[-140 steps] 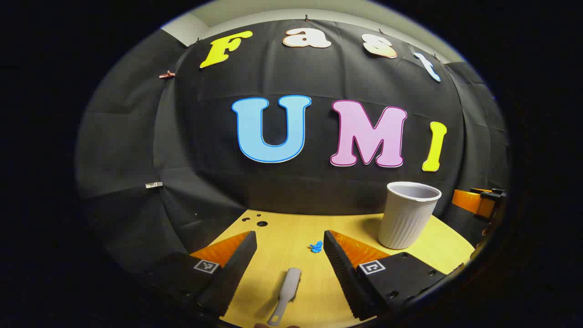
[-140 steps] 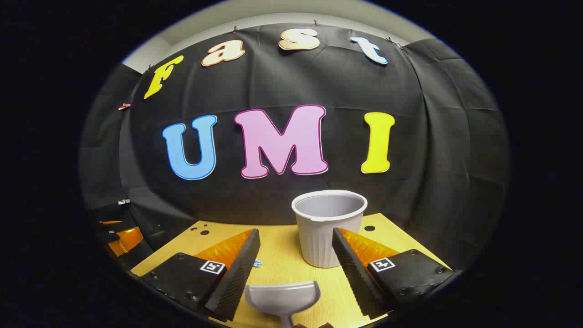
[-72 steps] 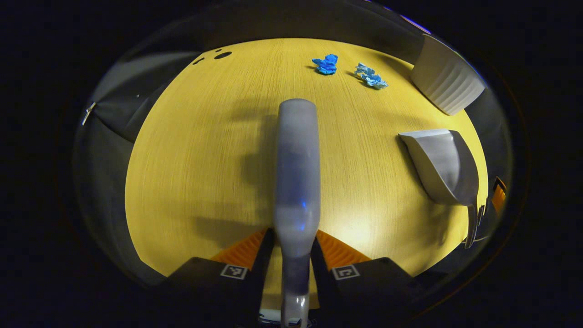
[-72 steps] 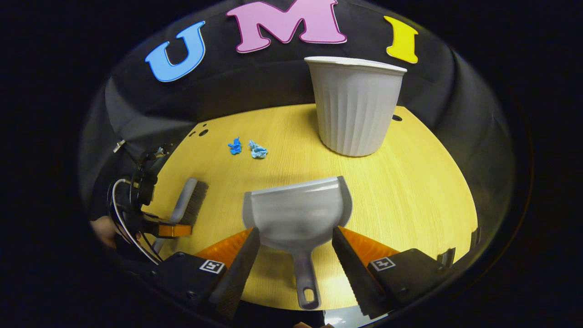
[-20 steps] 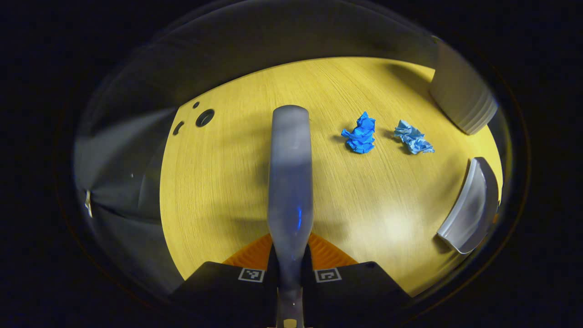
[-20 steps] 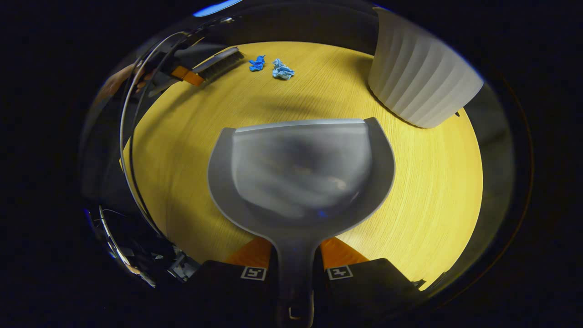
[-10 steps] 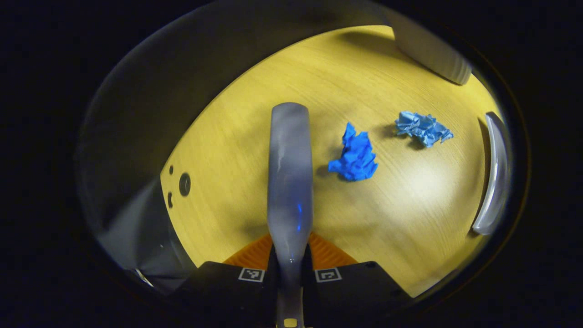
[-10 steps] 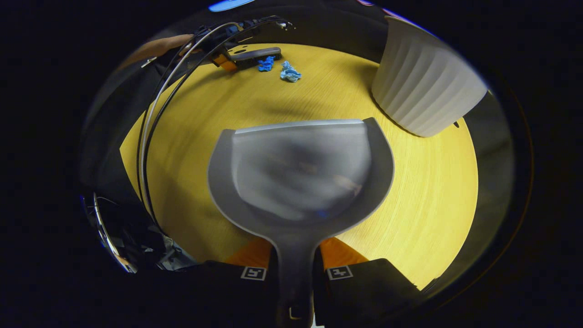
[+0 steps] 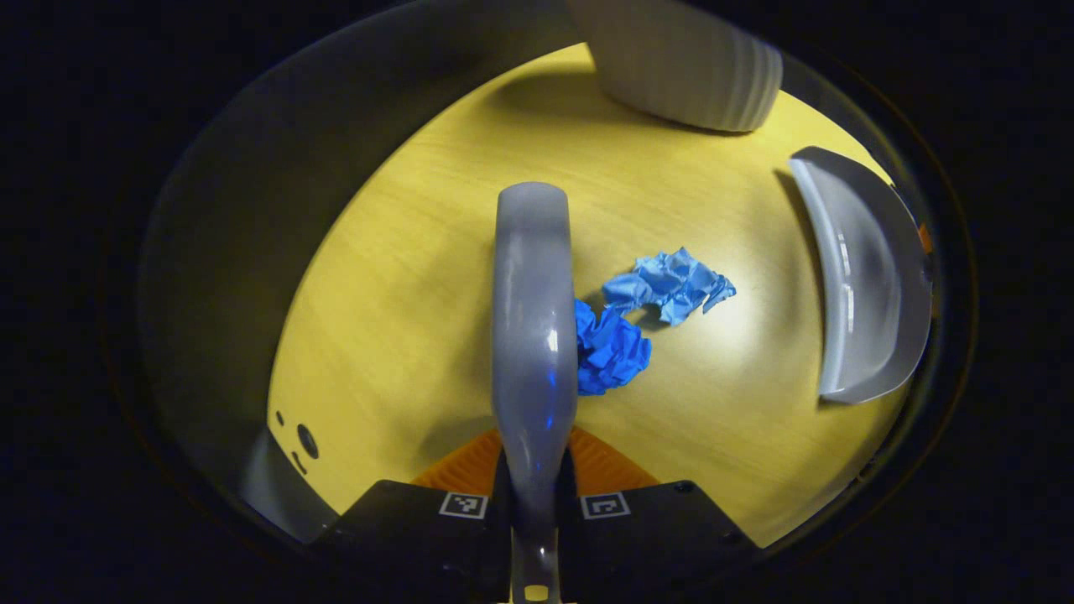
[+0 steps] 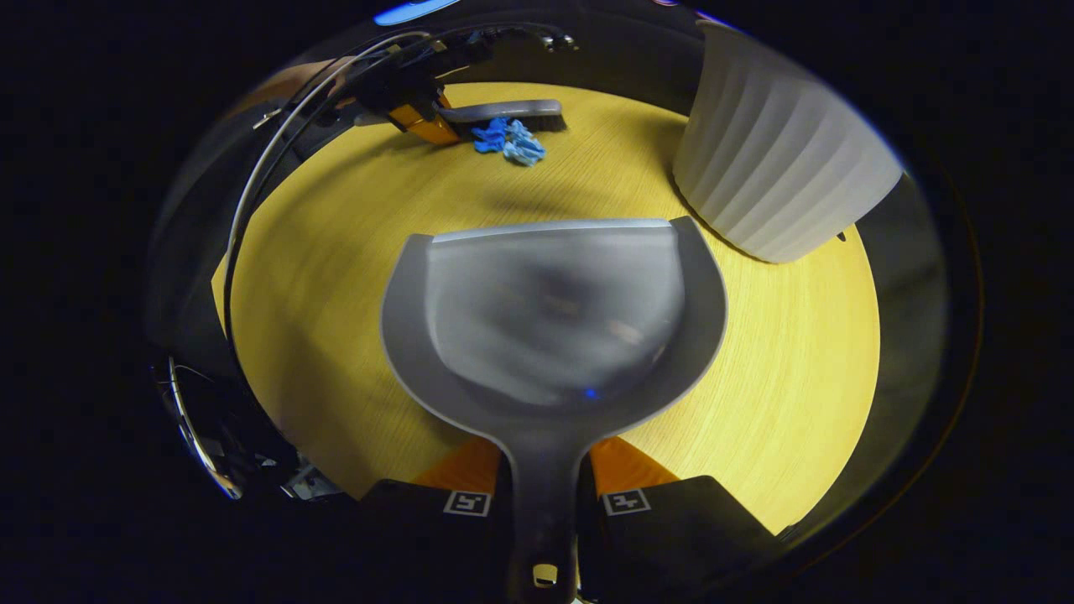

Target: Pick up the small broom and dustpan from the desktop, sweep the trash into the dustpan with the broom, and then empty the trash into the garbage bin.

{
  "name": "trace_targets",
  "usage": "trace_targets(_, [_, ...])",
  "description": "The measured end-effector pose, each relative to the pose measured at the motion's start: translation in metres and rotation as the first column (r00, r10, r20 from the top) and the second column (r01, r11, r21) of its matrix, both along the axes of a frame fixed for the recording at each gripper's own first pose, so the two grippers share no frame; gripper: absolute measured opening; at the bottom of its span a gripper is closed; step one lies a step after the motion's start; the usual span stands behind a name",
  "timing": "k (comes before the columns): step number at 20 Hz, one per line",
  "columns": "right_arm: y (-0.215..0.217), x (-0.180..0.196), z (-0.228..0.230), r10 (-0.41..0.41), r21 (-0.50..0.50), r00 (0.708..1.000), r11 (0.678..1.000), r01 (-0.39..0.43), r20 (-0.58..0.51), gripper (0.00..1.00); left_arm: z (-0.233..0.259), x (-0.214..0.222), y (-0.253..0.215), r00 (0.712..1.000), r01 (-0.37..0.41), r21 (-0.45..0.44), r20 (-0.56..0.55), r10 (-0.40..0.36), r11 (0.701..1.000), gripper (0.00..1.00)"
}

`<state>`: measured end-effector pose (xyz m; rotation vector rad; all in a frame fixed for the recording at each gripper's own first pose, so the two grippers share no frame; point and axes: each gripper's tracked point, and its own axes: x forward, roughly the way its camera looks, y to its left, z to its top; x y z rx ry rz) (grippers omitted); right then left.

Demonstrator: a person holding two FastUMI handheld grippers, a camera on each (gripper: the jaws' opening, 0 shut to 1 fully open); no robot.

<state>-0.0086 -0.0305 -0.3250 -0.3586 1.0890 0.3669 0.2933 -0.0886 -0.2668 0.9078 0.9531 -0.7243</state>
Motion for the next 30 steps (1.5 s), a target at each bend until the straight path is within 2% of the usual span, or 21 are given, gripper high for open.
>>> trace_targets(1, [-0.004, -0.002, -0.003, 0.01, -0.004, 1.0, 1.0, -0.01, 0.009, 0.33, -0.002, -0.011, -0.014, 1.0, 0.004, -0.024, -0.01, -0.004, 1.0, 0.26])
trace_targets(2, [-0.006, -0.005, -0.006, 0.018, -0.007, 1.0, 1.0, -0.018, 0.012, 0.33, -0.004, -0.024, -0.02, 0.999, 0.01, -0.038, -0.038, -0.011, 0.999, 0.29])
trace_targets(4, [-0.006, -0.003, -0.006, 0.026, -0.005, 1.0, 1.0, -0.026, 0.014, 0.33, -0.007, -0.045, -0.034, 0.995, 0.052, -0.04, -0.08, -0.055, 0.998, 0.26])
trace_targets(7, [-0.009, -0.004, -0.007, 0.034, -0.003, 0.999, 0.999, -0.033, 0.025, 0.33, -0.01, -0.087, -0.056, 0.973, 0.13, -0.057, -0.185, -0.138, 0.99, 0.29])
trace_targets(8, [-0.009, -0.004, -0.007, 0.037, -0.001, 0.999, 0.999, -0.037, 0.033, 0.33, -0.01, -0.102, -0.059, 0.962, 0.131, -0.075, -0.233, -0.145, 0.989, 0.26])
trace_targets(10, [-0.011, -0.004, -0.007, 0.046, -0.007, 0.998, 0.999, -0.046, 0.039, 0.33, -0.009, -0.12, -0.065, 0.956, 0.107, -0.081, -0.267, -0.125, 0.991, 0.29])
trace_targets(13, [-0.01, -0.002, -0.009, 0.052, -0.011, 0.997, 0.999, -0.051, 0.055, 0.33, -0.002, -0.13, -0.066, 0.945, 0.067, -0.116, -0.311, -0.101, 0.991, 0.23])
trace_targets(14, [-0.01, -0.002, -0.01, 0.056, -0.012, 0.997, 0.998, -0.055, 0.058, 0.33, -0.001, -0.134, -0.065, 0.942, 0.065, -0.128, -0.32, -0.103, 0.99, 0.26])
trace_targets(15, [-0.011, -0.001, -0.01, 0.057, -0.011, 0.997, 0.998, -0.057, 0.057, 0.33, 0.003, -0.139, -0.065, 0.938, 0.058, -0.142, -0.332, -0.103, 0.988, 0.23])
trace_targets(18, [-0.013, 0.002, -0.007, 0.051, -0.007, 0.997, 0.999, -0.05, 0.062, 0.33, 0.009, -0.168, -0.073, 0.914, 0.041, -0.184, -0.39, -0.111, 0.982, 0.29])
trace_targets(20, [-0.012, 0.002, -0.005, 0.055, -0.01, 0.995, 0.998, -0.055, 0.081, 0.33, 0.009, -0.197, -0.076, 0.895, 0.035, -0.188, -0.431, -0.114, 0.982, 0.26])
trace_targets(22, [-0.013, 0.002, -0.006, 0.057, -0.011, 0.995, 0.998, -0.056, 0.084, 0.33, 0.007, -0.198, -0.073, 0.927, 0.011, -0.18, -0.368, -0.078, 0.984, 0.26])
trace_targets(23, [-0.013, 0.001, -0.006, 0.058, -0.012, 0.995, 0.998, -0.057, 0.085, 0.33, 0.009, -0.194, -0.07, 0.94, -0.024, -0.183, -0.34, -0.04, 0.983, 0.29])
trace_targets(24, [-0.013, 0.0, -0.006, 0.058, -0.011, 0.995, 0.998, -0.057, 0.083, 0.33, 0.017, -0.19, -0.064, 0.948, -0.068, -0.196, -0.318, 0.002, 0.978, 0.26])
trace_targets(26, [-0.013, -0.001, -0.004, 0.05, 0.001, 0.996, 0.999, -0.05, 0.078, 0.33, 0.031, -0.188, -0.05, 0.96, -0.144, -0.223, -0.268, 0.081, 0.964, 0.26])
trace_targets(28, [-0.01, 0.001, -0.003, 0.028, 0.029, 0.997, 0.999, -0.03, 0.066, 0.33, 0.039, -0.192, -0.032, 0.958, -0.223, -0.258, -0.234, 0.163, 0.94, 0.26])
trace_targets(30, [-0.005, 0.002, 0.002, -0.01, 0.071, 0.999, 0.997, 0.007, 0.053, 0.33, 0.051, -0.201, -0.009, 0.938, -0.314, -0.309, -0.247, 0.243, 0.898, 0.26])
